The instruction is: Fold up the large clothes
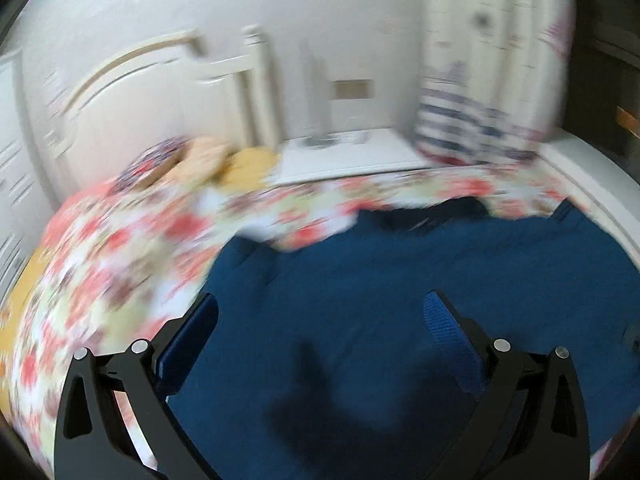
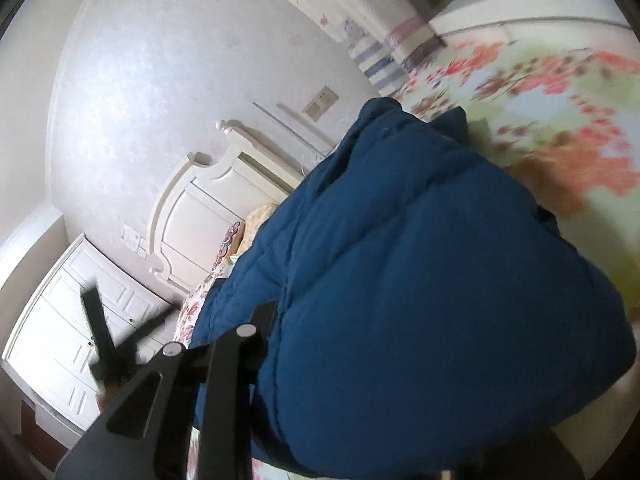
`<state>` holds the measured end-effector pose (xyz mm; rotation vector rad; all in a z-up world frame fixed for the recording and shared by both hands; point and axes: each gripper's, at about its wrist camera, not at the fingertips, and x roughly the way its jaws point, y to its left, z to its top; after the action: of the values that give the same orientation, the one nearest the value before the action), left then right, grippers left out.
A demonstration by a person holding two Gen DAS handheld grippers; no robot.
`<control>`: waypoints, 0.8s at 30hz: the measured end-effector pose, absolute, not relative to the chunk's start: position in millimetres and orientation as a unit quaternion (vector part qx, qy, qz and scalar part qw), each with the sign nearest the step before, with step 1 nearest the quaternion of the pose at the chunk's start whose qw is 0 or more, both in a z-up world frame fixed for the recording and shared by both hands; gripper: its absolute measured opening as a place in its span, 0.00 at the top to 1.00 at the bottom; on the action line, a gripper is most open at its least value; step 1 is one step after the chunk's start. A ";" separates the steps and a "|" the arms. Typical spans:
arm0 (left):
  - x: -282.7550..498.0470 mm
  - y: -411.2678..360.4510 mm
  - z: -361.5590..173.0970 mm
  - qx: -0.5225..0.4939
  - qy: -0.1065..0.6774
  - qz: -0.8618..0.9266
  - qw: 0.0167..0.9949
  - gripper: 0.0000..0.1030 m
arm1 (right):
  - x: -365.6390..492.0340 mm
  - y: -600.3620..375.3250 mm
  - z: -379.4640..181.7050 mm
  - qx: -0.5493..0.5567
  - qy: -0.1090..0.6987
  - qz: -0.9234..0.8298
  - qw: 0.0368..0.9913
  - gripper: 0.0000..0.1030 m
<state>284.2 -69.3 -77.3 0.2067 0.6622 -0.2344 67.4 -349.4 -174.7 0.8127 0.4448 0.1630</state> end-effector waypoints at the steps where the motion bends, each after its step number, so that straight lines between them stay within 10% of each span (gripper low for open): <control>1: 291.2 -88.8 -78.4 0.116 0.331 -0.119 0.929 0.04 | 56.9 -349.9 -172.4 0.383 0.212 0.077 0.896 0.77; 7: 334.9 -202.0 -155.8 0.235 0.392 -0.095 0.884 0.04 | 31.0 -355.9 -164.7 0.350 0.222 0.066 0.908 0.75; 24: 146.5 -110.5 -169.6 0.200 0.293 -0.170 0.919 0.05 | 36.7 -337.3 -146.4 0.282 0.219 0.013 0.934 0.75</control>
<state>146.5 -110.5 -169.6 0.4114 0.6027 -0.3500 36.7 -337.3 -146.4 0.5778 0.4484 0.0269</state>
